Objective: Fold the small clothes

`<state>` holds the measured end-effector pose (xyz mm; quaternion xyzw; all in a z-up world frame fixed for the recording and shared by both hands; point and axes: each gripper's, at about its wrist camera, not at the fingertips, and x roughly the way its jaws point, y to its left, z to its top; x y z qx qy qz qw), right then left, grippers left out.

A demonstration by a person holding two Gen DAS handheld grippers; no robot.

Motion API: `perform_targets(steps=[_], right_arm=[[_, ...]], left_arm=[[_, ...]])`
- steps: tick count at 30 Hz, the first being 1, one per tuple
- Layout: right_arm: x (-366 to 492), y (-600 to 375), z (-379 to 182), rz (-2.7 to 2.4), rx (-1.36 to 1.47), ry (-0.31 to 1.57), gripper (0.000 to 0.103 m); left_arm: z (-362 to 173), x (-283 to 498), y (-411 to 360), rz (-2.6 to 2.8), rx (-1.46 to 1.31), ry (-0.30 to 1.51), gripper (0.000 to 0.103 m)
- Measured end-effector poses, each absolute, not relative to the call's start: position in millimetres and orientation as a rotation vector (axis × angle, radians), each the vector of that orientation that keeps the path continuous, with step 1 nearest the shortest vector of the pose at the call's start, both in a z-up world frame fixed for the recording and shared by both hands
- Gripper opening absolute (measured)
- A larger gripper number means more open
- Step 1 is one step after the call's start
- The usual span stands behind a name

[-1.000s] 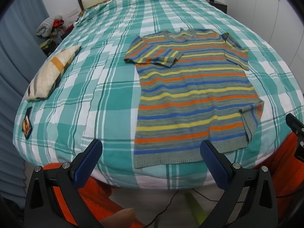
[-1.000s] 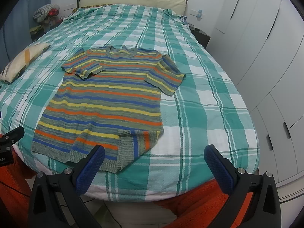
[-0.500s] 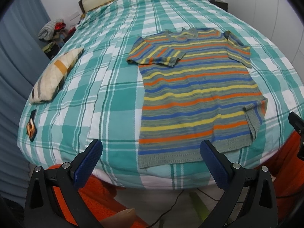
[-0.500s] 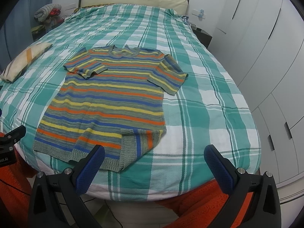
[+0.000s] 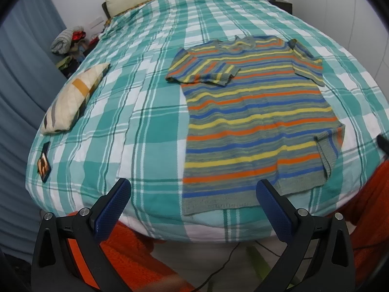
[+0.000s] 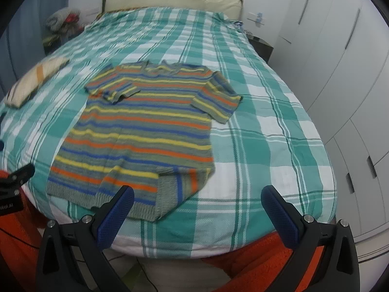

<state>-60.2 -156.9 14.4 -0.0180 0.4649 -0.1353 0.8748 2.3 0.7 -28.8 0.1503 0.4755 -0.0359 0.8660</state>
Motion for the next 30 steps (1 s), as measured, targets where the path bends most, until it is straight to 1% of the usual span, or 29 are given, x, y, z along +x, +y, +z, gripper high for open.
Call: perform_targets(steps=[5, 9, 12, 14, 17, 19, 20, 21, 23, 26, 27, 28, 30], right_arm=[[-65, -207, 16, -0.361, 0.041, 0.935, 0.103], [-59, -225, -4, -0.259, 0.107, 0.998, 0.103], [-43, -206, -30, -0.076, 0.166, 1.064, 0.102], [-26, -190, -40, -0.034, 0.139, 1.052, 0.102], [12, -179, -55, 0.009, 0.123, 0.993, 0.102], [37, -180, -75, 0.050, 0.117, 1.025, 0.080], [51, -181, -94, 0.109, 0.126, 1.132, 0.054], [56, -182, -110, 0.169, 0.142, 1.234, 0.036], [38, -185, -130, 0.268, 0.094, 1.409, 0.030], [-2, -205, -124, 0.201, -0.030, 1.530, 0.030], [-18, -217, -119, 0.128, -0.069, 1.547, 0.032], [-28, -227, -113, 0.079, -0.076, 1.541, 0.033], [-44, -249, -99, 0.016, 0.037, 1.492, 0.043]], left_arm=[[-46, 14, 23, -0.036, 0.309, 1.032, 0.103], [-74, 27, 48, -0.061, 0.206, 1.099, 0.102], [-101, 31, 63, -0.069, 0.142, 1.157, 0.102], [-117, 31, 65, -0.084, 0.116, 1.192, 0.102], [-123, 28, 64, -0.092, 0.133, 1.196, 0.102], [-120, 26, 65, -0.082, 0.161, 1.175, 0.102], [-118, 25, 69, -0.076, 0.166, 1.161, 0.102], [-117, 24, 73, -0.070, 0.169, 1.151, 0.102], [-115, 24, 84, -0.047, 0.165, 1.138, 0.102], [-123, 28, 99, -0.032, 0.127, 1.156, 0.102], [-127, 30, 100, -0.039, 0.114, 1.167, 0.102], [-131, 34, 99, -0.052, 0.103, 1.183, 0.102], [-138, 43, 91, -0.098, 0.092, 1.202, 0.102]])
